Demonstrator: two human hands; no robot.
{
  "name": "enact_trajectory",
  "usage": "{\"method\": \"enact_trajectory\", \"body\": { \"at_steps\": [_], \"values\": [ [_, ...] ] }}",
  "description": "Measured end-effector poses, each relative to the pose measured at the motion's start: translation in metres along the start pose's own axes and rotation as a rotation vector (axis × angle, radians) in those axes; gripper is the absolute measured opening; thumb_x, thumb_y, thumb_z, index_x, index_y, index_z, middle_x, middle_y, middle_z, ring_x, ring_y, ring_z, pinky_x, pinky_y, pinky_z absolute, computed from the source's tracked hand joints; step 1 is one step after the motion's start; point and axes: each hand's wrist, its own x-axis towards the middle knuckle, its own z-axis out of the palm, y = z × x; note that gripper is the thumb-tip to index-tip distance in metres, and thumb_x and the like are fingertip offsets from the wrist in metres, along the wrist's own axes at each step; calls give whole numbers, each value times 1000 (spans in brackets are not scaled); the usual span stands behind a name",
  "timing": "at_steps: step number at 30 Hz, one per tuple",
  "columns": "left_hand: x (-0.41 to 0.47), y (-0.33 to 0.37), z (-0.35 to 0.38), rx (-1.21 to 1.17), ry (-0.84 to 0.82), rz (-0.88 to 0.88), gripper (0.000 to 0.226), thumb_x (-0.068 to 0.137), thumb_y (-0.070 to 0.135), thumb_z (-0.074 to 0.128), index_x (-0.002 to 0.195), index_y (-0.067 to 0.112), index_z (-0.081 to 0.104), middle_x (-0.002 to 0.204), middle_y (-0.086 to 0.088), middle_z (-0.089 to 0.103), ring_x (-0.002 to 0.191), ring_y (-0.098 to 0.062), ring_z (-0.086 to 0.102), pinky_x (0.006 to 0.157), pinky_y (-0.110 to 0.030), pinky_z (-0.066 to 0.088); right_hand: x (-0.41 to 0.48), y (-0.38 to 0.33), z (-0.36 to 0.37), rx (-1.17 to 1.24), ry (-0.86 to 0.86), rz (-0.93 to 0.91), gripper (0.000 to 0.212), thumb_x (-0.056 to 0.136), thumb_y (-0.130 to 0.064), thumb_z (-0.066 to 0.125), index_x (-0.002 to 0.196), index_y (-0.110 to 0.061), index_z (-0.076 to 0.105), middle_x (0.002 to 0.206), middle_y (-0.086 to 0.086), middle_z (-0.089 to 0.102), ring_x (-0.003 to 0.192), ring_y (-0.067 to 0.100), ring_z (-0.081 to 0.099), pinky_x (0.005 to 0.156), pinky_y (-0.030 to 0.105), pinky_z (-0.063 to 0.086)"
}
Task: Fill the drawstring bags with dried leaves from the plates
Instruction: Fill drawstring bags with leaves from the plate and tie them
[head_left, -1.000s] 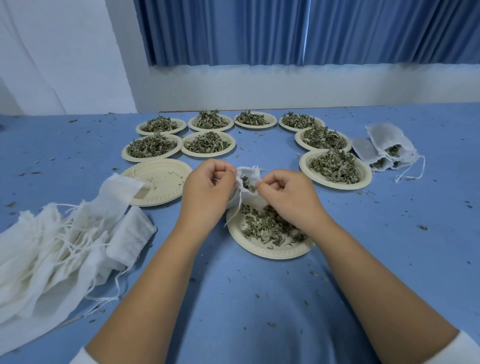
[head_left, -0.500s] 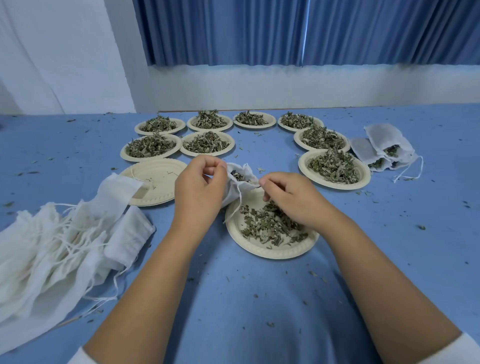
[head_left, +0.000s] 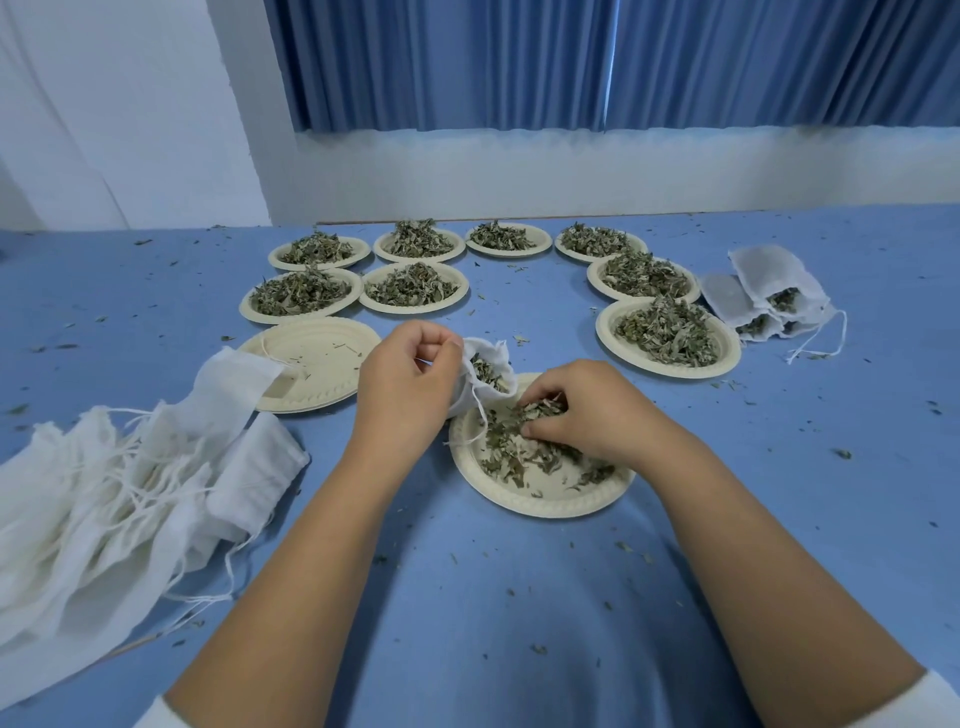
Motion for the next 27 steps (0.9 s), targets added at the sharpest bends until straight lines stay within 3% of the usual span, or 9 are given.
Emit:
{"method": "enact_trajectory", "body": {
  "at_steps": [2,5,7,9,12,19,23,27],
  "values": [
    [0,0,0,-1,-3,-2,9,93,21,60,87,23,67,64,17,61,51,2,49,51,-11,39,0,0,-2,72,56,-4,27,79,-36,78,105,-31,72,98,-12,61,87,5,55,73,22,42],
    [0,1,0,-6,7,0,9,93,20,61,87,23,67,61,18,60,50,2,48,51,-11,39,-1,-2,-6,244,155,16,20,78,-34,79,97,-36,70,92,-14,63,86,1,58,69,18,43],
    [0,1,-1,-9,6,0,10,94,20,60,87,23,67,60,19,59,49,2,48,50,-11,38,0,-2,-7,327,198,45,21,78,-33,79,97,-32,71,94,-7,65,87,5,60,72,21,47],
    [-1,2,-1,-8,2,-1,10,94,20,60,87,23,67,60,19,60,50,2,48,50,-11,39,0,-3,-7,369,226,58,20,77,-32,80,95,-29,71,90,-5,66,80,4,59,72,20,46],
    [-1,2,-1,-7,-2,-2,11,93,19,60,86,24,66,61,19,61,52,1,49,50,-11,40,1,-5,-8,415,260,63,17,77,-32,80,90,-30,70,82,-15,64,65,2,55,60,10,41],
    [-1,2,-1,-5,2,-1,13,93,20,60,84,27,66,61,21,61,50,1,49,48,-11,39,-1,-5,-13,574,322,78,18,78,-27,80,94,-20,74,82,-6,69,69,4,59,68,15,49],
    [-2,3,-1,-8,-8,-5,13,93,21,60,84,27,66,61,21,61,51,0,48,48,-11,39,-5,-7,-18,803,355,71,13,78,-23,80,87,-26,72,73,-11,70,59,-3,60,58,12,49],
    [-5,4,1,-9,-31,-3,12,93,21,60,83,25,66,56,20,58,47,1,45,47,-11,36,-8,-11,-21,1010,349,54,18,78,-24,80,94,-26,72,77,-9,72,63,5,64,64,16,52]
  ]
}}
